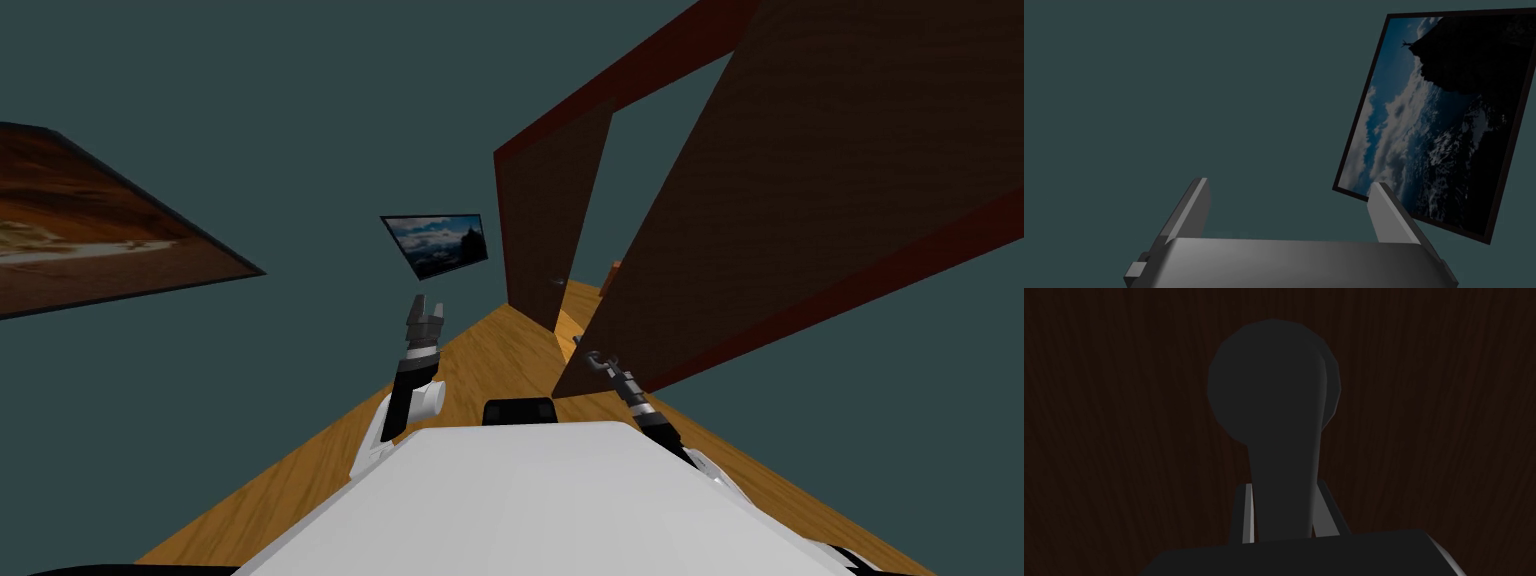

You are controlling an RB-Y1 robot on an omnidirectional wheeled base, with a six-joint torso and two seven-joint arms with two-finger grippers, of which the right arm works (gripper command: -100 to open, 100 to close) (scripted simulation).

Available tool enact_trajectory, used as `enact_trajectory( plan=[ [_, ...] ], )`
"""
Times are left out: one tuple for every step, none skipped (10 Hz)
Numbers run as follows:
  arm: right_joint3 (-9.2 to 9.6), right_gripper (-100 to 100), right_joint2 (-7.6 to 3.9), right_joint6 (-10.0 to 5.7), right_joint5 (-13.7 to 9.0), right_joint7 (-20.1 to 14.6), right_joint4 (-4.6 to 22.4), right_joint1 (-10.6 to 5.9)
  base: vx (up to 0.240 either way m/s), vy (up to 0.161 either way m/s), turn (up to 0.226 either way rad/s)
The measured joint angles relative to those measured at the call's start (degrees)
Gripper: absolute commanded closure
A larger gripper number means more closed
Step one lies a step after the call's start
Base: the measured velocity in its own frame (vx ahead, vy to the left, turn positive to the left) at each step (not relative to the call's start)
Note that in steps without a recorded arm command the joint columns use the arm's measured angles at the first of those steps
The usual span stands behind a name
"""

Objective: Pull the door open

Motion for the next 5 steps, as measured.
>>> enact_trajectory(
  plan=[
    [0.81, 100, -0.04, 0.40, -0.7, 0.3, -0.4, -0.22, -0.115, -0.019, 0.057],
    [1.58, 100, -0.21, 0.23, -1.3, 0.5, 0.7, -1.23, -0.119, -0.013, 0.046],
    [2.35, 100, -0.39, 0.01, -1.9, 0.7, 1.5, -1.89, -0.119, -0.023, 0.046],
    [3.10, 100, -0.39, 0.53, -2.5, 0.9, 0.7, -1.67, -0.111, -0.045, 0.047],
    [3.90, 100, -0.43, 0.69, -3.1, 1.2, 1.4, -2.33, -0.104, -0.033, 0.050]
  ],
)
